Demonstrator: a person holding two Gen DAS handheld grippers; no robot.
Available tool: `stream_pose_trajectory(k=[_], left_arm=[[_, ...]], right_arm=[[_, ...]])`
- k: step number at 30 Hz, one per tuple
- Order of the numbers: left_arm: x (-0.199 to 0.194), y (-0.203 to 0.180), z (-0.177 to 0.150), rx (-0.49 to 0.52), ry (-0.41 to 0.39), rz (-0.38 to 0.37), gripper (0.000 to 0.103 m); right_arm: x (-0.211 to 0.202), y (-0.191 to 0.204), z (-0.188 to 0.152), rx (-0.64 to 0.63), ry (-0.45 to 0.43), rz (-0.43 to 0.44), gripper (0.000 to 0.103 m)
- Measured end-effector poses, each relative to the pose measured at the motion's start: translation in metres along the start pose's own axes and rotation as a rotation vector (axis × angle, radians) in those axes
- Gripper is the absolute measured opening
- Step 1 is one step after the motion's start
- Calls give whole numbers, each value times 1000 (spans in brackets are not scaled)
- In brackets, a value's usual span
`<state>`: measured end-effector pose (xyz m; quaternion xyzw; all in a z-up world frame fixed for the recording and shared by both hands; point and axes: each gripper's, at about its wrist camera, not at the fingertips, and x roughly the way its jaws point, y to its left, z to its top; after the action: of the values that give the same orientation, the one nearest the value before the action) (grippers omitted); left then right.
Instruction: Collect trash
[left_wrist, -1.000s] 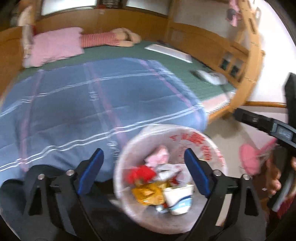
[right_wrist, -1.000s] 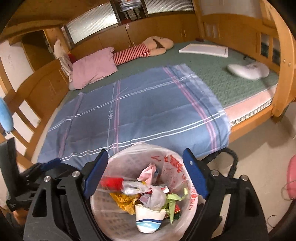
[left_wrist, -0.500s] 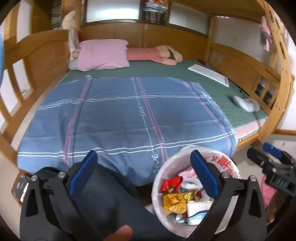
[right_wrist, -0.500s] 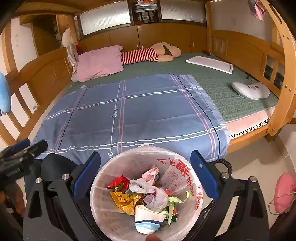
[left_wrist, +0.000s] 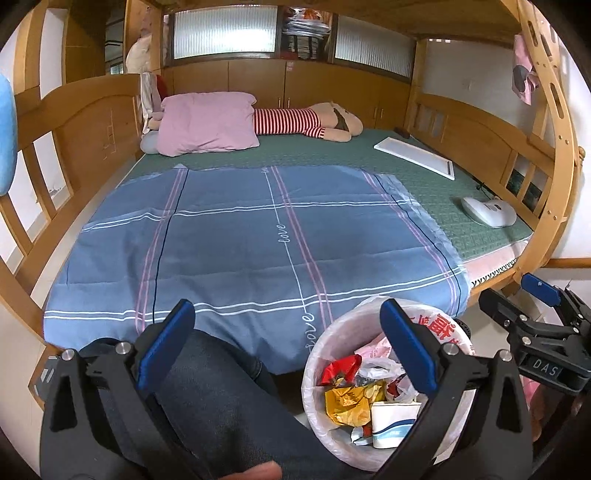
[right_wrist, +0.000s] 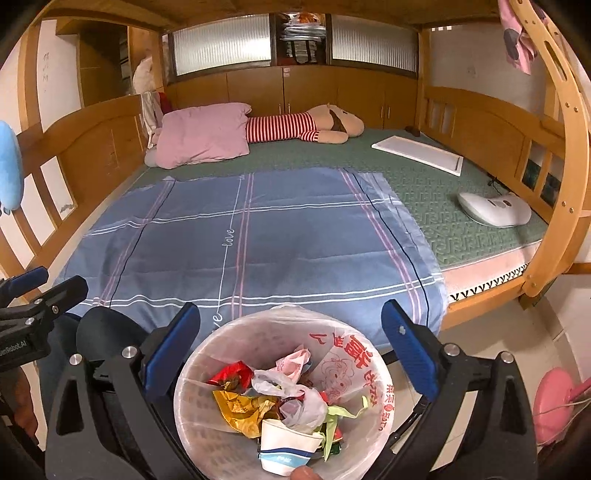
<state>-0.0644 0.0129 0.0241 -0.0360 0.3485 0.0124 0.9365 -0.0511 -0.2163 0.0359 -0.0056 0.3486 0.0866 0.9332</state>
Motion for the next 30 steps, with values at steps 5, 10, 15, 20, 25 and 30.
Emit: stream_pose_trajectory(k=[5,10,15,20,25,30], left_arm=[[-1,0,0,-4,-5,-1,100],[-1,-1,0,0,-5,-3,100],[-1,-1,1,-1,-3,-4,100],[-1,0,1,0,0,-11,100],[-1,0,2,0,0,-10,100],[-1,-1,2,0,4,-12,100]], right_arm=[[0,0,1,-1,-1,-1,97],[1,2,0,-4,2,3,97],[3,0,1,4,7,5,97],[5,-1,1,6,10,5,97],[5,-1,1,5,9,6,97],[6,-2,0,8,16,6,97]])
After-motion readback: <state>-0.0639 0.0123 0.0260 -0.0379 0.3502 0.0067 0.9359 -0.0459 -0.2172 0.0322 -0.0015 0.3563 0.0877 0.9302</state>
